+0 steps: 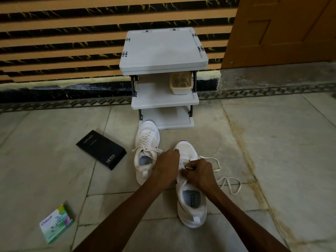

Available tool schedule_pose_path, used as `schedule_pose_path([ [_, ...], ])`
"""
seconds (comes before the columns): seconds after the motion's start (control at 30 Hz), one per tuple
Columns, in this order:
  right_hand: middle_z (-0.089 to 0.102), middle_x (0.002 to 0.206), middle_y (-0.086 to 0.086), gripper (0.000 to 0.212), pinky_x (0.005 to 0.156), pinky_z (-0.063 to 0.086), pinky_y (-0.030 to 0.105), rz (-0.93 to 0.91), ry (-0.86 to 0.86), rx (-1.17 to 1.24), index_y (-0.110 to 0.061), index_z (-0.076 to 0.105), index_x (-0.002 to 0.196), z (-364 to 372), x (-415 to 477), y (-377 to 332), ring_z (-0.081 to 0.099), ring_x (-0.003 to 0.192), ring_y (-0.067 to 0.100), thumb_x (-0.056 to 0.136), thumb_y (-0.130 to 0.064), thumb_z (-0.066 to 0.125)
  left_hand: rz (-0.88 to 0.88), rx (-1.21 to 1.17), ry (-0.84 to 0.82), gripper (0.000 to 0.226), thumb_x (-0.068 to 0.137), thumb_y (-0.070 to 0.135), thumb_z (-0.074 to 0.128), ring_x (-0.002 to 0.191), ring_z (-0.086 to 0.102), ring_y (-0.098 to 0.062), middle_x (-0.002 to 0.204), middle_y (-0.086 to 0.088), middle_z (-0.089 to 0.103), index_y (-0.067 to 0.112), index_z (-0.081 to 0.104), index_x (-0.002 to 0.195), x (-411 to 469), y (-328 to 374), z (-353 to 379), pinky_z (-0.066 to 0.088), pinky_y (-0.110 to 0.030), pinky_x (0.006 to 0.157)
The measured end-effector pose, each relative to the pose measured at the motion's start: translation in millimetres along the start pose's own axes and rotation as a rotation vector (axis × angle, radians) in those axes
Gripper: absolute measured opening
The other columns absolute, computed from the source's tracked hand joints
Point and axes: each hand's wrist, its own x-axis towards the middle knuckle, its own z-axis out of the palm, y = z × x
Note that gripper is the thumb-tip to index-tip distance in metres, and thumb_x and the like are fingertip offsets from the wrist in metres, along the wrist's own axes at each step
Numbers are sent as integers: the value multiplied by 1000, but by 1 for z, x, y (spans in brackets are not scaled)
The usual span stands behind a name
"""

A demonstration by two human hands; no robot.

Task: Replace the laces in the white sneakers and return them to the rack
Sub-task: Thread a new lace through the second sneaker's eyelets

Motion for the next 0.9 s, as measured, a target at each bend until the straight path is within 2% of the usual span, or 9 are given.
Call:
schedule_pose_path([
  [0.1,48,44,-1,35,49,38,24,-2,-3,0,-12,54,47,-1,-1,0,45,42,9,75,-21,73,-1,-134,-69,18,93,14,55,101,62,-28,109,-12,66,9,63,108,5,-11,-4,47,-33,82],
  [0.23,45,42,-4,39,48,36,19,4,6,-5,-18,48,43,-2,-2,-2,42,41,7,74,-19,71,-104,-1359,59,26,86,-13,42,59,57,-14,65,-1,62,7,58,80,7,-30,-82,44,-19,53],
  [0.33,48,44,-3,34,50,38,20,15,-14,20,-15,54,46,-2,-2,-3,44,42,6,75,-18,72,120,-1916,278,30,78,-17,48,66,57,-7,72,4,61,12,53,82,-1,-41,-152,49,-19,68],
  [0.43,50,45,-2,34,48,37,17,30,-14,28,-15,54,47,-1,-2,-2,46,43,7,75,-18,73,265,-2212,203,24,80,-9,54,70,60,-9,77,1,62,13,55,89,-6,-37,-163,53,-38,88],
  [0.5,50,46,0,33,48,38,17,31,-11,25,-13,55,47,-1,-2,-1,46,43,9,75,-18,73,143,-2142,49,25,87,-9,47,60,54,-7,74,0,59,14,55,85,-6,-27,-140,56,-31,69],
  [0.57,49,45,3,33,48,37,19,24,-6,28,-8,55,48,-1,-2,-1,45,43,9,74,-18,73,-45,-1630,-1,25,92,-4,49,50,49,-4,72,1,59,16,56,77,1,-17,-101,42,-17,49],
  [0.7,50,45,0,34,51,41,23,14,-21,30,-10,57,47,-1,-1,0,46,43,8,76,-18,73,-81,-431,19,11,88,18,63,93,66,-19,96,-5,71,17,68,97,12,-14,-18,49,-29,80],
  [0.77,51,45,-6,37,48,40,16,5,-25,35,-21,55,45,-1,-2,0,47,42,5,77,-18,73,-72,-283,46,24,91,21,57,101,62,-28,108,-11,68,15,65,113,7,-11,5,46,-33,85],
  [0.9,53,46,-7,38,48,40,15,-6,-4,53,-25,55,45,-1,-3,-1,48,42,3,77,-17,73,-6,-228,137,18,93,18,54,93,63,-28,102,-14,67,11,61,108,2,-4,9,50,-38,81],
])
